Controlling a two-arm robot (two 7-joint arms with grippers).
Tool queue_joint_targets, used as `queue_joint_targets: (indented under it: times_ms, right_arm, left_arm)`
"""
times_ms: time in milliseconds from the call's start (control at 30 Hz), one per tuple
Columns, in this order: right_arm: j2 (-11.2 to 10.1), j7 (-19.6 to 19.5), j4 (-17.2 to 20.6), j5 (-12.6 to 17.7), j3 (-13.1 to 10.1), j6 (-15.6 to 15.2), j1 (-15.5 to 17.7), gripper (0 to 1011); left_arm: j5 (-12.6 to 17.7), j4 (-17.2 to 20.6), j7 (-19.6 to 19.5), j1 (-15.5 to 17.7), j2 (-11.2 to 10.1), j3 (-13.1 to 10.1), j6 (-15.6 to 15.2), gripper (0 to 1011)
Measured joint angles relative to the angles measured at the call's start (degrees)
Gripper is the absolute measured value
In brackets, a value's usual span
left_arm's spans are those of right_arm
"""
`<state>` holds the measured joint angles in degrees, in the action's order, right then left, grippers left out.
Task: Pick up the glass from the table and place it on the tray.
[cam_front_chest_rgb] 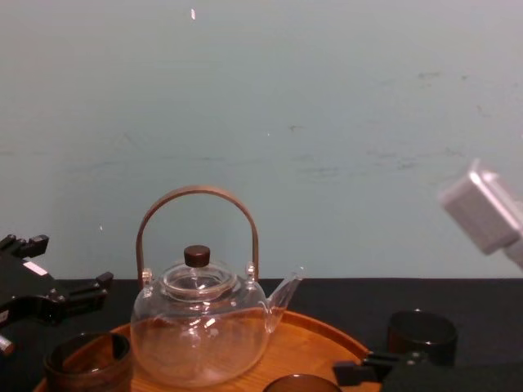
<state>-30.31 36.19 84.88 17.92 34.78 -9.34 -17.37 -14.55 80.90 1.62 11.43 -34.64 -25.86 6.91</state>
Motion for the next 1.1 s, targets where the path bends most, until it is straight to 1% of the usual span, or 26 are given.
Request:
queue_joint_targets:
  times_ms: [200, 300, 333, 433, 467, 633, 667, 733, 767, 833, 867, 967, 1100]
  right_arm:
    - [-2.3, 0.2, 2.5, 1.7, -1.3, 0.0, 1.8, 1003]
    - [-3.8, 0.6, 3.8, 2.7, -1.9, 0.1, 3.0, 1002]
    - [-4.7, 0.8, 4.5, 3.1, -2.2, 0.2, 3.6, 1002]
    - [-5.9, 1.0, 5.5, 3.9, -2.8, 0.6, 4.6, 1003]
    - [-6.7, 1.0, 6.1, 4.4, -3.2, 1.0, 5.2, 1003]
    - [-9.0, 0.5, 8.0, 5.9, -5.0, 1.9, 7.6, 1002]
    - [-9.7, 0.0, 8.5, 6.3, -5.8, 2.2, 8.4, 1003]
    - [-10.2, -0.6, 9.0, 6.7, -6.5, 2.5, 9.2, 1003]
    - [-10.7, -1.3, 9.4, 7.1, -7.2, 2.7, 10.1, 1002]
    - [-11.1, -2.1, 9.7, 7.4, -8.0, 2.8, 10.8, 1002]
    - [-11.3, -3.1, 10.0, 7.7, -8.8, 2.8, 11.6, 1002]
    - [-11.3, -4.7, 10.1, 8.0, -10.0, 2.7, 12.5, 1002]
    - [-10.6, -8.1, 10.1, 8.5, -12.3, 1.2, 13.8, 1003]
  left_arm:
    - [0.0, 0.0, 0.0, 0.0, 0.0, 0.0, 0.0, 1001]
    - [0.0, 0.0, 0.0, 0.0, 0.0, 0.0, 0.0, 1001]
    - [0.0, 0.0, 0.0, 0.0, 0.0, 0.0, 0.0, 1002]
    - [0.0, 0.0, 0.0, 0.0, 0.0, 0.0, 0.0, 1001]
    - [0.0, 0.0, 0.0, 0.0, 0.0, 0.0, 0.0, 1001]
    - [0.0, 0.0, 0.0, 0.0, 0.0, 0.0, 0.0, 1001]
    - [0.0, 0.0, 0.0, 0.0, 0.0, 0.0, 0.0, 1001]
    - [0.0, 0.0, 0.0, 0.0, 0.0, 0.0, 0.0, 1001]
    - [0.0, 0.0, 0.0, 0.0, 0.0, 0.0, 0.0, 1001]
    - [0.0, 0.0, 0.0, 0.0, 0.0, 0.0, 0.0, 1001]
    - [0.0, 0.0, 0.0, 0.0, 0.0, 0.0, 0.0, 1001]
    - [0.0, 0.0, 0.0, 0.0, 0.0, 0.0, 0.0, 1001]
    - [0.0, 0.0, 0.0, 0.0, 0.0, 0.0, 0.0, 1001]
